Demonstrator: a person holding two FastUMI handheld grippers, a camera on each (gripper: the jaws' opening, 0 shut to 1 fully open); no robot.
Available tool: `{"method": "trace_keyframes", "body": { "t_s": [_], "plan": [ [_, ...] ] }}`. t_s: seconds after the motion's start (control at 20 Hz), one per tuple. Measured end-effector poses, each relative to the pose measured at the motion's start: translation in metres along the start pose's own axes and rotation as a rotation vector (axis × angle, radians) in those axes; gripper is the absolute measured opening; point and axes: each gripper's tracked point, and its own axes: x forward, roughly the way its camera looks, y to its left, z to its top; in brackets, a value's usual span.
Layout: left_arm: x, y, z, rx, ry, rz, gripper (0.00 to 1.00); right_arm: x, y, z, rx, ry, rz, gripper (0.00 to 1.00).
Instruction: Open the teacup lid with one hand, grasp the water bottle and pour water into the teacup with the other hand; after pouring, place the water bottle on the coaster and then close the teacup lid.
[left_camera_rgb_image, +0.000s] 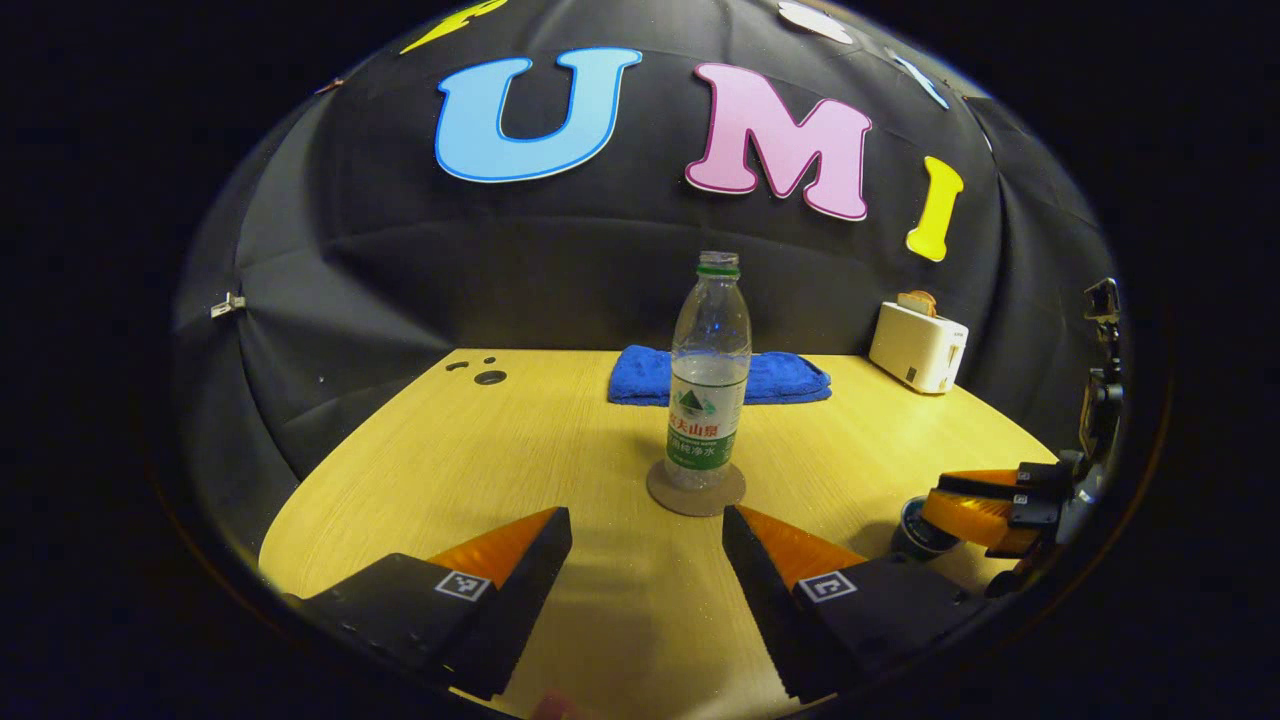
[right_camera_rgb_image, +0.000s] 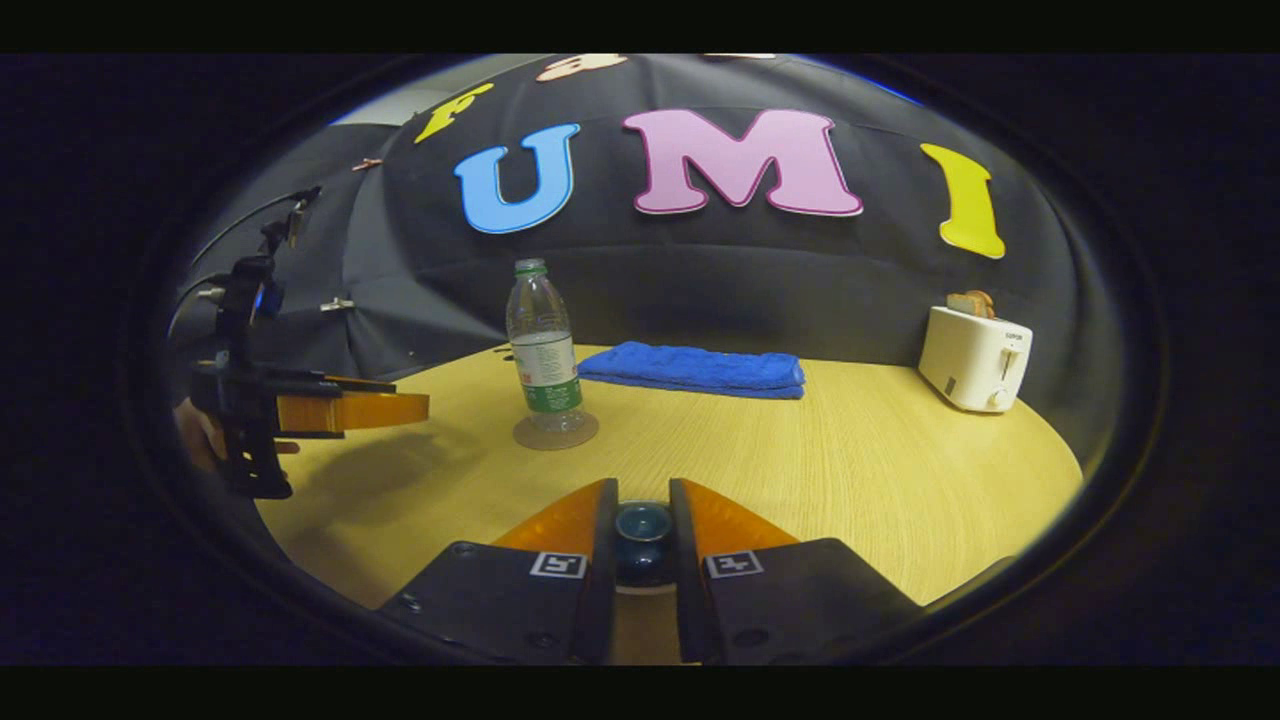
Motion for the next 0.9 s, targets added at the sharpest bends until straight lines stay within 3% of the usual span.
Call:
{"method": "trace_keyframes", "body": {
  "t_s": [0.1,0.3,0.4,0.45,0.55,0.6,0.9],
  "plan": [
    [-0.001,-0.006,0.002,-0.004,-0.004,-0.009,0.96,0.002,0.004,0.0,-0.015,-0.008,0.009,0.24],
    [-0.009,-0.014,0.012,0.01,-0.014,-0.005,0.96,-0.003,0.001,0.003,0.008,0.001,0.019,0.36],
    [-0.018,-0.017,0.024,0.018,-0.026,0.004,0.96,-0.011,-0.004,0.018,0.021,-0.014,0.007,0.51],
    [-0.024,-0.019,0.032,0.023,-0.035,0.01,0.96,-0.016,-0.006,0.027,0.026,-0.025,0.005,0.51],
    [-0.037,-0.022,0.054,0.037,-0.062,0.029,0.96,-0.027,-0.014,0.049,0.029,-0.039,-0.006,0.75],
    [-0.044,-0.026,0.066,0.045,-0.079,0.039,0.95,-0.033,-0.018,0.062,0.028,-0.043,-0.01,0.93],
    [-0.102,-0.045,0.145,0.034,-0.199,0.139,0.95,-0.088,-0.052,0.152,-0.007,-0.111,-0.075,0.97]
  ]
}}
